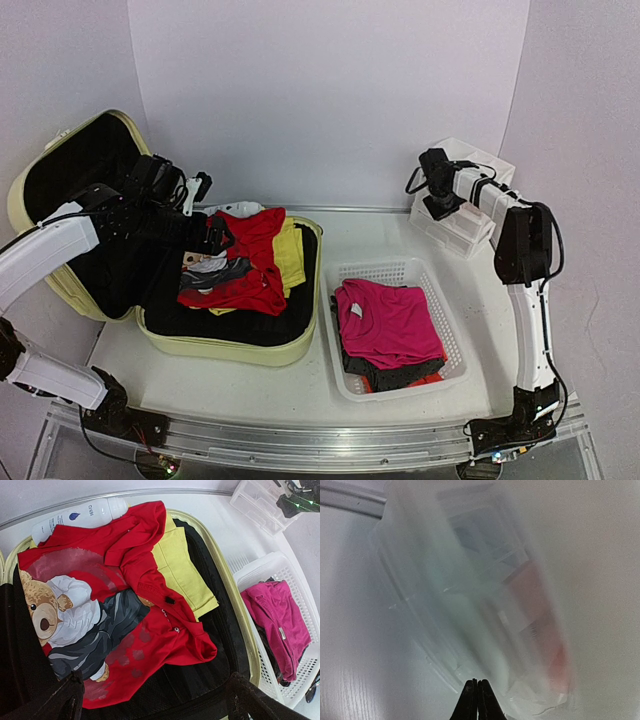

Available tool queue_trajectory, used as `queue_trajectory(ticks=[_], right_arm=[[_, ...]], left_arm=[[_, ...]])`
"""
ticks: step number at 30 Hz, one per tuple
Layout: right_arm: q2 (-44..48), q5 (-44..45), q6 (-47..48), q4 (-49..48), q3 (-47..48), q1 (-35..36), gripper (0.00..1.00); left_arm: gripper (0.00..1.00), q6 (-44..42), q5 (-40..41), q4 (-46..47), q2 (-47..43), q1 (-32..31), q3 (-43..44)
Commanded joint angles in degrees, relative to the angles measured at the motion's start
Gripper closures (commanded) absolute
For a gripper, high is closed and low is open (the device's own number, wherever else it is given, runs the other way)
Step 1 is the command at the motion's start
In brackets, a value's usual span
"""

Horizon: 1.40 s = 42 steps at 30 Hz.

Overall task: Open, take out, and arrange the luggage
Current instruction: Close the drawer in the storage box.

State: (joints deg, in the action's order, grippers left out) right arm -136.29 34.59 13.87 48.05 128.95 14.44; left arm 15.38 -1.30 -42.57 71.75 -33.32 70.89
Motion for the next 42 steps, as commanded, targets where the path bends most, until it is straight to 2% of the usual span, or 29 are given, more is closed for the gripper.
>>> queue_trajectory(ticks=[1, 9, 16, 27, 32, 39, 42], right_arm=[[7.6, -9.8, -1.3, -2.7, -5.8, 1.1, 0.96], [14.6, -15.0, -2.5, -3.4, -13.3, 4.6, 0.96], [26.0, -28.2, -10.8, -4.8, -22.8, 5.0, 0.92], [33.5, -44.6, -20.3, -5.0, -30.2, 7.4, 0.83], [34.1, -50.4, -23.9, -5.1, -30.3, 10.9, 0.79], [32.7, -54.3, -30.4, -6.6, -28.5, 17.7, 0.72], [32.2, -54.8, -34.6, -8.7, -29.0, 20.8, 0.62]], left_arm=[[0.0, -0.3, 0.8, 1.6, 0.0, 0.3, 2.2], [0.0, 2.3, 2.6, 2.2, -2.1, 0.3, 0.4], [0.0, 3.9, 4.1, 2.2, -5.1, 0.3, -2.4], [0.01, 4.6, 6.6, 2.2, -4.9, 0.3, -5.2], [0.18, 5.5, 8.7, 1.4, -2.8, 0.6, -5.9], [0.29, 9.8, 7.7, 1.2, 0.9, 5.6, -9.0], [0.31, 11.5, 7.5, 1.2, 1.7, 8.1, -10.8]])
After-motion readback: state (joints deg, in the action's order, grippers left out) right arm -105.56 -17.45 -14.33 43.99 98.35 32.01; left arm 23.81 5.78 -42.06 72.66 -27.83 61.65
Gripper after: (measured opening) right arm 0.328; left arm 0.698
